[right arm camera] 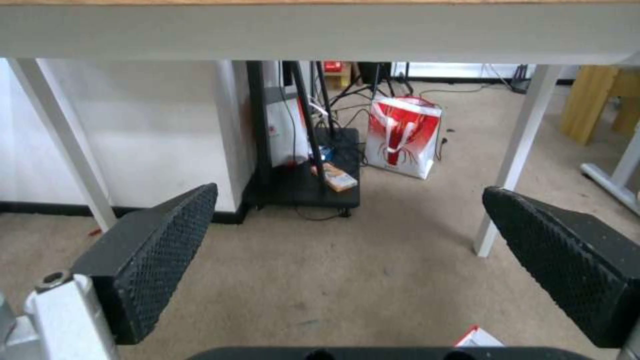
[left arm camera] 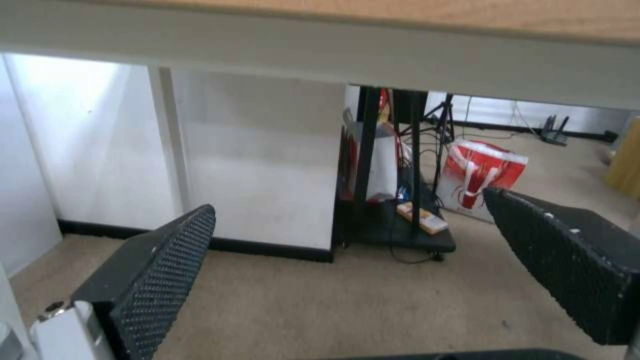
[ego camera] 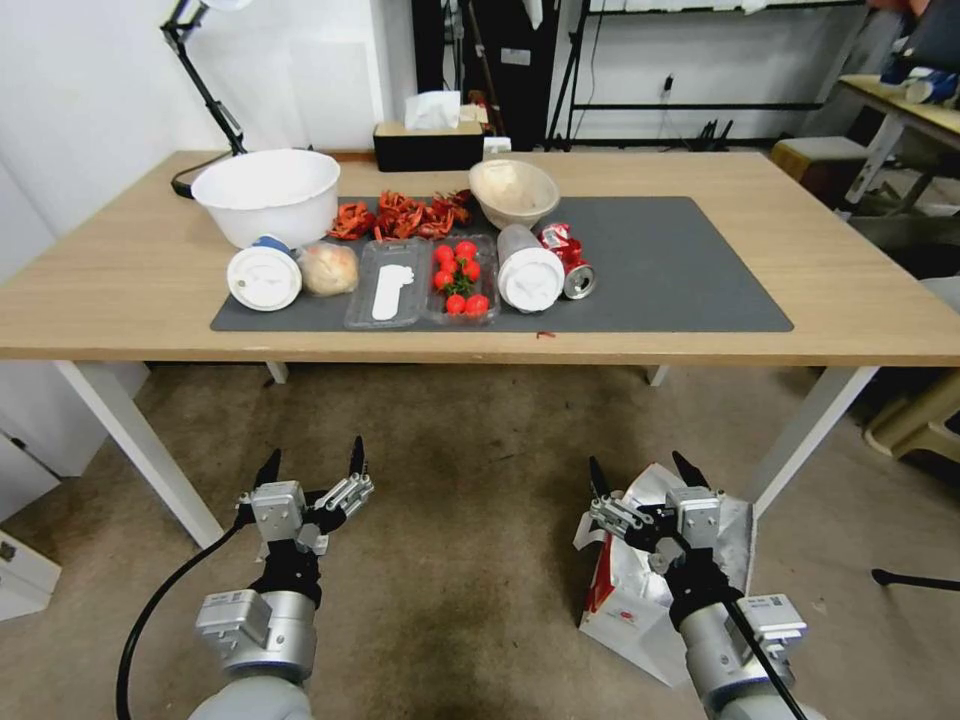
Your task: Pick up the food delivery bag from the floor and place it on the table.
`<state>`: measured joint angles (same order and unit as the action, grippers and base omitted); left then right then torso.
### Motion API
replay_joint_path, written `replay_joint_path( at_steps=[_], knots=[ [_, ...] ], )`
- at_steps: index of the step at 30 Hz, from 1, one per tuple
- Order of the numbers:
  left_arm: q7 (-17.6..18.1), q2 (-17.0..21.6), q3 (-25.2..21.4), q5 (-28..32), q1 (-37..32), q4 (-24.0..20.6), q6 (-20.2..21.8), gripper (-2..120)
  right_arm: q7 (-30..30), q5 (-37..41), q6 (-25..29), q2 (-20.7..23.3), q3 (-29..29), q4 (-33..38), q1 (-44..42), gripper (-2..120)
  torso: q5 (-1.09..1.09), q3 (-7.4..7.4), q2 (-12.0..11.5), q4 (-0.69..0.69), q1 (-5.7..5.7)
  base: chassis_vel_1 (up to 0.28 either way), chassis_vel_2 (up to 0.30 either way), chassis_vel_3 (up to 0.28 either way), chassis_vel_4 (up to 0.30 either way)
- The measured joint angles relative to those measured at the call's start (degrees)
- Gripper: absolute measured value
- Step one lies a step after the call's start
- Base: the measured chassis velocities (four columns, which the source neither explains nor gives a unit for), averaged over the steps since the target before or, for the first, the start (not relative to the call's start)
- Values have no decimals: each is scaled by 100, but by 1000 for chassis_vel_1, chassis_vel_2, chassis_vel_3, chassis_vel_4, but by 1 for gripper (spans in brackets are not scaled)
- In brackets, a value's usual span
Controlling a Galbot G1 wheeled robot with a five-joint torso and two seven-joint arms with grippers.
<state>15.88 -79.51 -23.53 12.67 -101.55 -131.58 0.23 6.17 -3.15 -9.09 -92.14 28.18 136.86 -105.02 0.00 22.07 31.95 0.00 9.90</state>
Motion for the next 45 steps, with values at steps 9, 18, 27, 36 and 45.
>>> replay_joint_path(
  at_steps=[9,18,27,36,45],
  knots=[
    [-9,2,6,-8,-2,1,0,100,-12,-1,53,0,-5,-69,11,100,1,-146,-231,0,-86,0,0,0,0],
    [-3,1,2,4,16,9,-23,100,2,-21,110,0,9,-79,6,100,1,-283,-447,0,-166,0,0,0,0],
    [-6,-6,15,8,45,27,-24,100,5,-21,116,0,33,-104,15,100,1,-395,-628,0,-234,0,0,0,0],
    [-30,9,12,30,53,29,-19,100,4,-21,118,0,41,-106,24,100,1,-534,-838,0,-304,0,0,0,0],
    [-34,7,12,18,28,29,-17,100,4,-25,122,0,41,-71,14,100,0,-724,-1117,0,-394,0,0,0,0]
  ],
)
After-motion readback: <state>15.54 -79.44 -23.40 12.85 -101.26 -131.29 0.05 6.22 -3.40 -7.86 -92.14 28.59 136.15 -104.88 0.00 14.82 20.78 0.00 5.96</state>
